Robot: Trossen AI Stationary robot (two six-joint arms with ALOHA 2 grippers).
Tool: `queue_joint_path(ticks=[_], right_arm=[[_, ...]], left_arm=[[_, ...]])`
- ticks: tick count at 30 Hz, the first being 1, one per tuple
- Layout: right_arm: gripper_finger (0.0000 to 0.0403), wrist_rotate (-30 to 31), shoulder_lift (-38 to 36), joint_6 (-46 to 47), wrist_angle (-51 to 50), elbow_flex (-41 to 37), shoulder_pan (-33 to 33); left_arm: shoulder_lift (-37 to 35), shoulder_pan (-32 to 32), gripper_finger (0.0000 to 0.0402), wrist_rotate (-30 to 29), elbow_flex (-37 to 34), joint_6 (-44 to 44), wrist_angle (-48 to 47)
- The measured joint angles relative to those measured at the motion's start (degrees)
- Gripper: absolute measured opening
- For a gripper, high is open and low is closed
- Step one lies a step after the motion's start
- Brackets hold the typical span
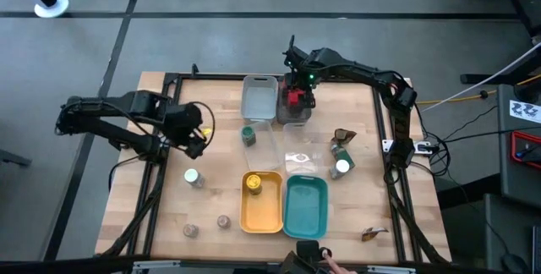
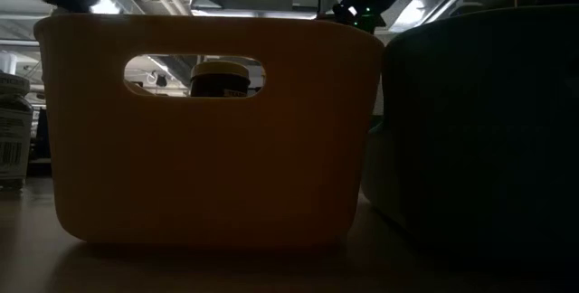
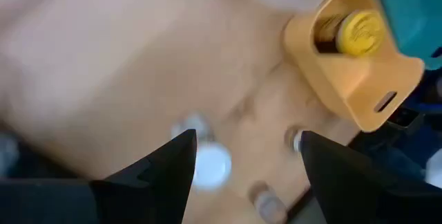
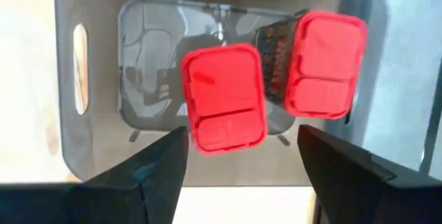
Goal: Sort spices by type
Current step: Put the left white seasoning bottle into the gray bin
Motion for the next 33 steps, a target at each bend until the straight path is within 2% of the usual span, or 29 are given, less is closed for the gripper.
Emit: queue_joint_path(ticks=[6,16,33], right_arm=[[0.0273,0.0,0.0,0.0,-1.2,1.7,0.0],[0.0273,0.0,0.0,-0.2,-4.2,2.1,0.0],[0.0273,0.0,0.0,-0.7,-4.3,2.1,0.0]], left_arm=[[0.0,-4.6,0.0244,0.6,0.0,-15.6,-5.2],[4.3,-11.8,0.0244,0.6,-2.7,-28.6,-5.6],[16.2,-18.5,0.0244,-1.0,-3.4,-29.4,-2.7]])
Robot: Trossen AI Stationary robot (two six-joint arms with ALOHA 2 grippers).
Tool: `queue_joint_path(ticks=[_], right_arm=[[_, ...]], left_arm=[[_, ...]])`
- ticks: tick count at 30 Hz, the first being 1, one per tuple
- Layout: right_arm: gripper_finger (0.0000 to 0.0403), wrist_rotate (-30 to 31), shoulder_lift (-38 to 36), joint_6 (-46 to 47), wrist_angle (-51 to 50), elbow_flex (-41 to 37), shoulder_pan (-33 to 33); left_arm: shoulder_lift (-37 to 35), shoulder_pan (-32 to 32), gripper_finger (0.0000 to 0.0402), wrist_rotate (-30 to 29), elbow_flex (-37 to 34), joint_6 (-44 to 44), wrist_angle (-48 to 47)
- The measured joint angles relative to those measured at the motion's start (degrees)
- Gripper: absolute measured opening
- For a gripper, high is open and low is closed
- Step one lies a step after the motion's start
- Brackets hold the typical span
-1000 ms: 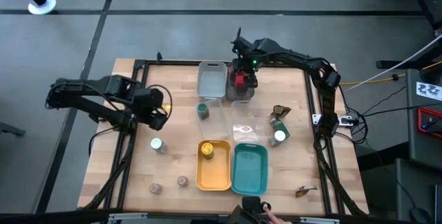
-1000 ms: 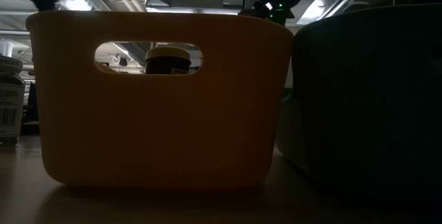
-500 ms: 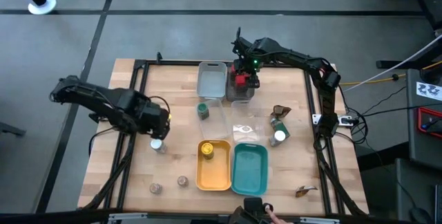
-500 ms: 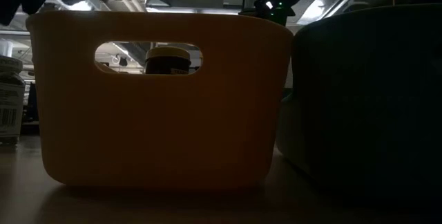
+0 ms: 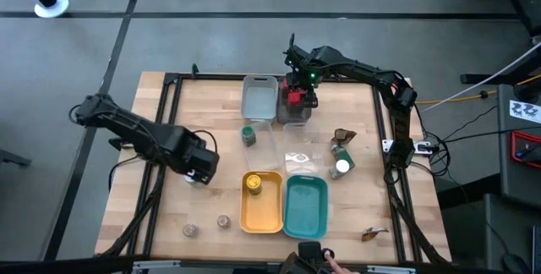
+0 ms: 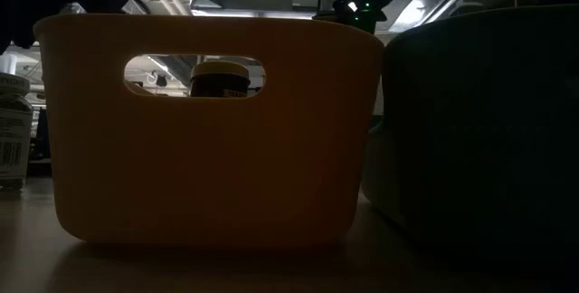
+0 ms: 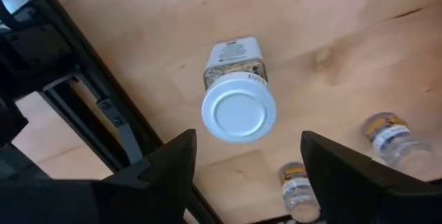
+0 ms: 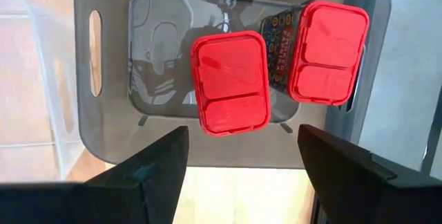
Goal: Sort spices by type
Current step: Put the left white seasoning bottle into the gray bin
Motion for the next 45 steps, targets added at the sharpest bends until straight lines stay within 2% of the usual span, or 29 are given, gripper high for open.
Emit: queue_joint_path(ticks=[10,28,45], right_arm=[[0.0273,0.0,0.0,-0.5,-0.1,0.0,0.0],[0.0273,0.0,0.0,-0.7,-0.1,0.0,0.0],[0.0273,0.0,0.0,-0.8,-0.1,0.0,0.0]], left_arm=[[2.5,-2.4,0.0244,-3.1,0.0,-0.4,0.2],[2.5,-6.7,0.0244,-7.4,-0.1,-8.5,0.2],[2.5,-6.9,0.0244,-6.8,-11.2,-7.9,13.1]])
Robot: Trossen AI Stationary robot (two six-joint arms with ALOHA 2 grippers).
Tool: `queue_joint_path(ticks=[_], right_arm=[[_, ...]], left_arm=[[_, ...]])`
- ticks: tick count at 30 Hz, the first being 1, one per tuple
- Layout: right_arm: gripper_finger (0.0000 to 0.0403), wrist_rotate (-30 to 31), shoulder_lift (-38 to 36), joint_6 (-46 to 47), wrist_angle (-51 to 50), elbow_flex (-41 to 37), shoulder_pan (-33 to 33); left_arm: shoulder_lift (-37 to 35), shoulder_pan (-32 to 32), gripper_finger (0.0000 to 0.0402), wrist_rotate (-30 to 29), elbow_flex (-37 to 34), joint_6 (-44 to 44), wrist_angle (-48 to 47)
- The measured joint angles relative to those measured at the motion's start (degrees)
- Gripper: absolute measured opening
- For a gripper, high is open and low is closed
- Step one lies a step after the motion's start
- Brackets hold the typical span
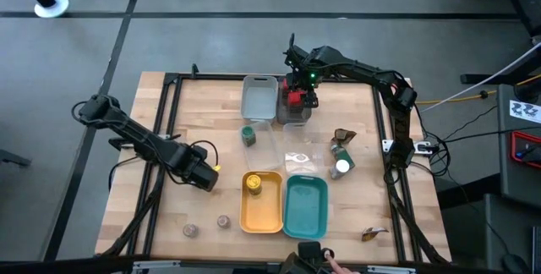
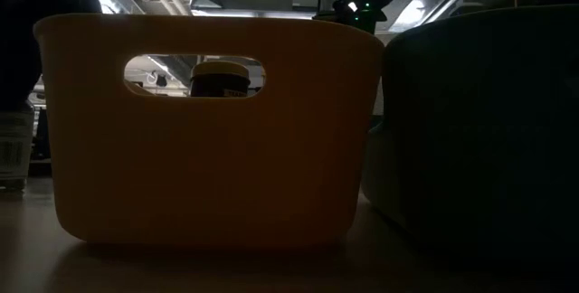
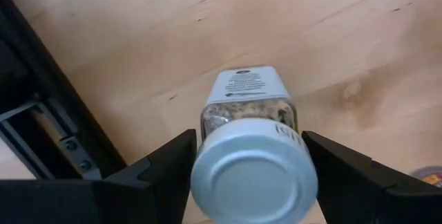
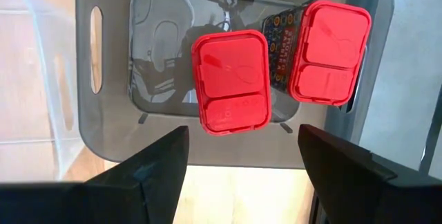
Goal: Sort spices by type
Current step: Put the left white seasoning bottle into the gray bin
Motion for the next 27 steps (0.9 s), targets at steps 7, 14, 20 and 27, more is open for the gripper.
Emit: queue_joint_path(ticks=[7,14,20,27], right_arm=[[0.0273,0.0,0.0,-0.2,0.0,0.0,0.0],[0.0273,0.0,-3.6,-1.7,-0.6,0.0,0.0],[0.0273,0.0,-8.5,-1.6,-1.5,0.0,-0.1],[0.0273,0.0,-13.9,-0.7,-3.4,0.0,-0.1]], left_arm=[[0.0,0.0,0.0244,0.0,-4.3,2.0,6.4],[0.0,0.1,0.0225,0.0,-6.7,3.1,8.0],[-0.1,0.1,0.0181,0.0,-6.7,3.5,8.6],[-2.0,2.8,0.0181,0.0,-6.2,5.0,12.8]])
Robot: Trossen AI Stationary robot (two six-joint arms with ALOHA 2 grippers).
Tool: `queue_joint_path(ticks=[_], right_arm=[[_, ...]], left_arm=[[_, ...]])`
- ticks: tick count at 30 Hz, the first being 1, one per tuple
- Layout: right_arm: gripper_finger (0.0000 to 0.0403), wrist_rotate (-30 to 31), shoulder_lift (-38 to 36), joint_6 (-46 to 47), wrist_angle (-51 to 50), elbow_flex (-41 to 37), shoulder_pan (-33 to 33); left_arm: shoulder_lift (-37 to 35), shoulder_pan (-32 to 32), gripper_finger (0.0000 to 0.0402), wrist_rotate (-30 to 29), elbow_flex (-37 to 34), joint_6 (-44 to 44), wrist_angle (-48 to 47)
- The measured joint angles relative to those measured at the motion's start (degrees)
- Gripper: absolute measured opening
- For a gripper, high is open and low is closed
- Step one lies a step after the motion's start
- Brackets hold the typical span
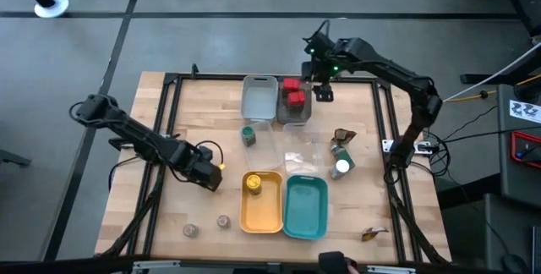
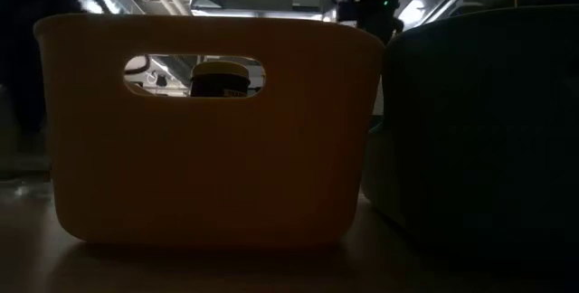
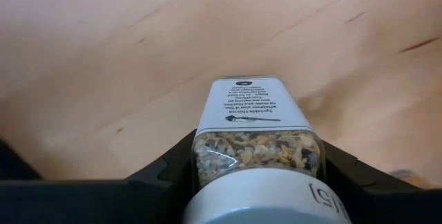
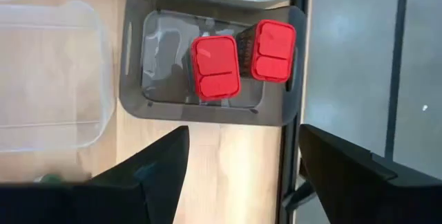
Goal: Sort spices by type
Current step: Put the left white seasoning bottle into the gray bin
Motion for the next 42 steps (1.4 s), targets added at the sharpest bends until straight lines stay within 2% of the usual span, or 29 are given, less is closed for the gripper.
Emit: queue_joint_path(ticks=[6,13,18,24,30,33,42], right_arm=[[0.0273,0.0,-3.6,1.2,-2.9,0.0,0.0],[0.0273,0.0,-6.5,1.4,-5.3,0.0,0.0],[0.0273,0.0,-7.8,3.8,-7.1,0.0,0.0],[0.0273,0.0,-8.4,8.4,-10.3,0.0,0.0],[0.0273,0.0,-8.3,12.6,-14.6,0.0,0.0],[0.0273,0.0,-8.3,14.1,-17.0,0.0,0.0],[0.0273,0.0,-8.3,17.3,-19.0,0.0,0.0]], left_arm=[[-3.6,6.1,0.0181,-0.6,3.1,6.4,-0.8],[-8.9,16.6,0.0181,-1.5,8.1,15.7,-1.2],[-10.2,25.5,0.0181,-1.4,12.7,25.1,-1.2],[-8.5,36.3,0.0181,-0.8,17.9,39.1,0.8],[-2.9,45.9,0.0181,3.5,21.7,52.5,5.4],[2.3,49.5,0.0181,5.2,24.7,58.2,7.0],[20.5,56.1,0.0181,5.3,38.1,74.1,6.7]])
